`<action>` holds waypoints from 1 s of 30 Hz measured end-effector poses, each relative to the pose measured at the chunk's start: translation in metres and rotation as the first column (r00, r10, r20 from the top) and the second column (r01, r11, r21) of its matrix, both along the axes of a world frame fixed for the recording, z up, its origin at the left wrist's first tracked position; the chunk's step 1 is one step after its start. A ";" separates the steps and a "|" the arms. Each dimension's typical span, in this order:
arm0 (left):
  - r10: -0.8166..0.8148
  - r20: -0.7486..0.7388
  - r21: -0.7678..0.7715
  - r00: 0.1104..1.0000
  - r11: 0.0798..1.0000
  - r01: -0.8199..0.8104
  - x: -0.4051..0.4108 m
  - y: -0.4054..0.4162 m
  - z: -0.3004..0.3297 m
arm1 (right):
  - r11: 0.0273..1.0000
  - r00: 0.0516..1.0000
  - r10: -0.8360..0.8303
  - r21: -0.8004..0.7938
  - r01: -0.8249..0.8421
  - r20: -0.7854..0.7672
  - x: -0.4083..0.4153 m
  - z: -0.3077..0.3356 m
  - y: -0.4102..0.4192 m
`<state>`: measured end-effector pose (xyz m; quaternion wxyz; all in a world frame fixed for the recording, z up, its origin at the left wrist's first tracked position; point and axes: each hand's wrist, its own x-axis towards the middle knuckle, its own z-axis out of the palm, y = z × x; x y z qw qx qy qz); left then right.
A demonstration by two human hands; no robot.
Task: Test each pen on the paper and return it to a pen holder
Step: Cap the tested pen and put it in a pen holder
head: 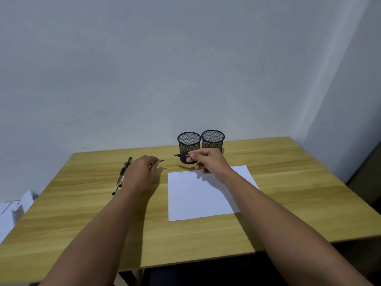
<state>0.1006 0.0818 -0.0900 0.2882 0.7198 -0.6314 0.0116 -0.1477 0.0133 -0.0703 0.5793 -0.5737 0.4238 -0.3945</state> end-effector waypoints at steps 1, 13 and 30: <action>-0.017 -0.075 -0.014 0.997 1.000 0.016 -0.002 0.000 0.005 | 1.000 1.000 0.002 -0.012 -0.002 -0.022 -0.001 0.000 0.000; -0.152 -0.415 0.019 0.897 0.984 0.175 -0.020 0.003 0.032 | 0.998 0.996 -0.018 -0.063 0.012 -0.092 -0.004 0.008 0.007; -0.209 -0.536 0.053 0.818 0.959 0.279 -0.032 0.007 0.050 | 1.000 0.997 -0.005 -0.029 0.003 -0.073 -0.025 0.012 0.018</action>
